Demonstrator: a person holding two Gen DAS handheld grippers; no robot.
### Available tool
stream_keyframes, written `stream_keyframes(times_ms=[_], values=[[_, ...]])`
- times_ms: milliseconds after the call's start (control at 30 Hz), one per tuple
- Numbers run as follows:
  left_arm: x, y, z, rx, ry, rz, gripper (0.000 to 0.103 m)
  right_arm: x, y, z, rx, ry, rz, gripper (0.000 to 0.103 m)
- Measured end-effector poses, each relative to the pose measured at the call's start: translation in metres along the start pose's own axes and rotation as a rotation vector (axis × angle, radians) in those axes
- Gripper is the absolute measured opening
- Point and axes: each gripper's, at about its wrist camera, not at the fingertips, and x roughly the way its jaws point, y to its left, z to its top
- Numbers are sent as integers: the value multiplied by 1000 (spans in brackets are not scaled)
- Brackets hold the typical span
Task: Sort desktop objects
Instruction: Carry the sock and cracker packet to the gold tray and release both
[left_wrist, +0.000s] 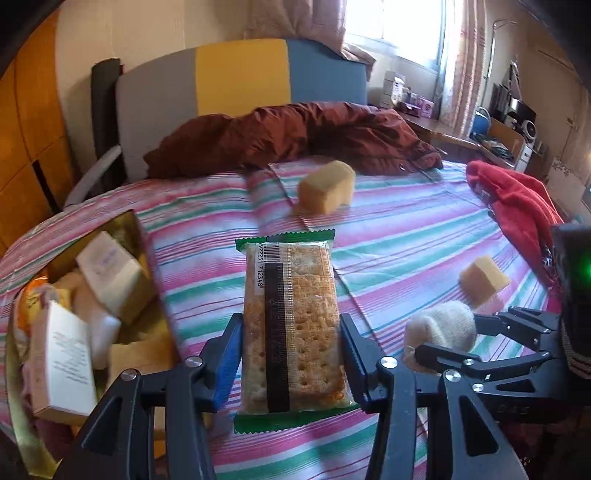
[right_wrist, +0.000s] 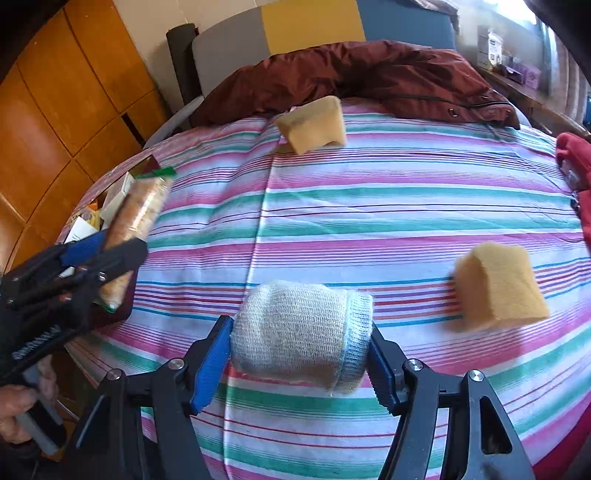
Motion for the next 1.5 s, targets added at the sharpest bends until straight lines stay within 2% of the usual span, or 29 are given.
stream_keyframes(times_ms=[400,1100,1500], values=[[-31,35,-1,-67,-55,93,50,7,34,8,-56,-4,53,68],[-57,104,-22,-225,-71,197,50,5,120,30,-209,-25,183,68],[-87,165,-45,-367,-103,290,50,6,177,38,-342,-19,261,68]])
